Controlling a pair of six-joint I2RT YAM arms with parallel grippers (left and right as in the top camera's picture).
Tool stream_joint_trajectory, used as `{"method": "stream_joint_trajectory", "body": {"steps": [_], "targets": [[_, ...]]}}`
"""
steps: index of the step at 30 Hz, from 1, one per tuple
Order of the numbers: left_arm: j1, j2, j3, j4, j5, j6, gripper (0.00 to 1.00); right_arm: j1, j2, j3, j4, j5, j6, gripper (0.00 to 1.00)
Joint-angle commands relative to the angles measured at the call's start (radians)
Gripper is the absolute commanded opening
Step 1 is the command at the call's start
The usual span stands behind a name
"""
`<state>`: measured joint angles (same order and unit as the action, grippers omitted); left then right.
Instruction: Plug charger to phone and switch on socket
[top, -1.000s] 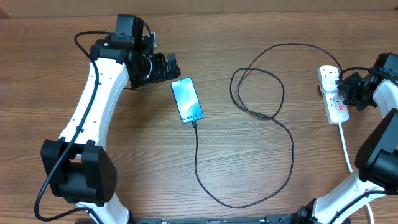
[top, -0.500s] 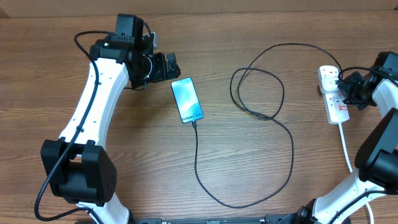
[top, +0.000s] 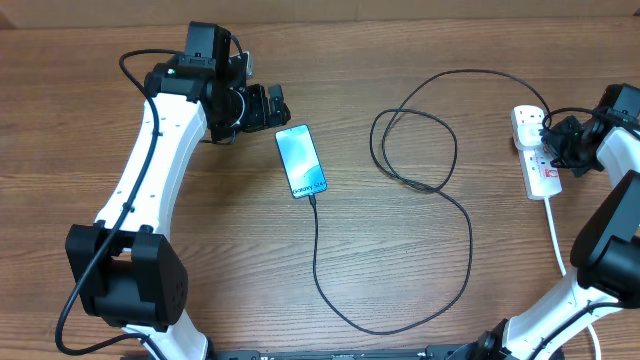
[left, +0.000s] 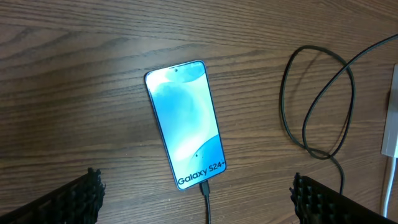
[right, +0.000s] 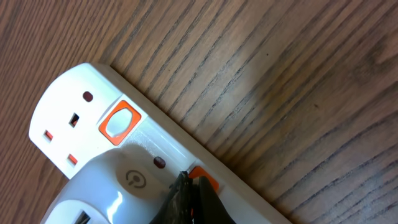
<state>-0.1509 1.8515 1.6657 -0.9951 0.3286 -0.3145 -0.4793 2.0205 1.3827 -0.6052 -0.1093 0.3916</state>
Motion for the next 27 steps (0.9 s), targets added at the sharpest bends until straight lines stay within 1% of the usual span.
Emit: {"method": "stream_joint_trajectory", "body": {"steps": [1,10,20,23,27], "targets": [[0.0,0.0,0.008,0.005,0.011,-0.007,0.99,0.027,0.032,0.011,-0.009,-0.043,-0.006,0.04],[0.0,0.0,0.008,0.013,0.011,-0.007,1.0,0.035,0.032,0.011,-0.058,-0.062,-0.006,0.04],[0.0,0.0,0.008,0.012,0.012,-0.007,1.0,0.048,0.027,0.013,-0.062,-0.068,-0.007,0.04],[0.0,0.0,0.008,0.012,0.011,-0.007,1.0,0.031,-0.012,0.014,-0.07,-0.064,-0.006,0.04],[0.0,0.0,0.008,0.012,0.011,-0.005,1.0,-0.003,-0.113,0.014,-0.094,-0.064,-0.007,0.04]]}}
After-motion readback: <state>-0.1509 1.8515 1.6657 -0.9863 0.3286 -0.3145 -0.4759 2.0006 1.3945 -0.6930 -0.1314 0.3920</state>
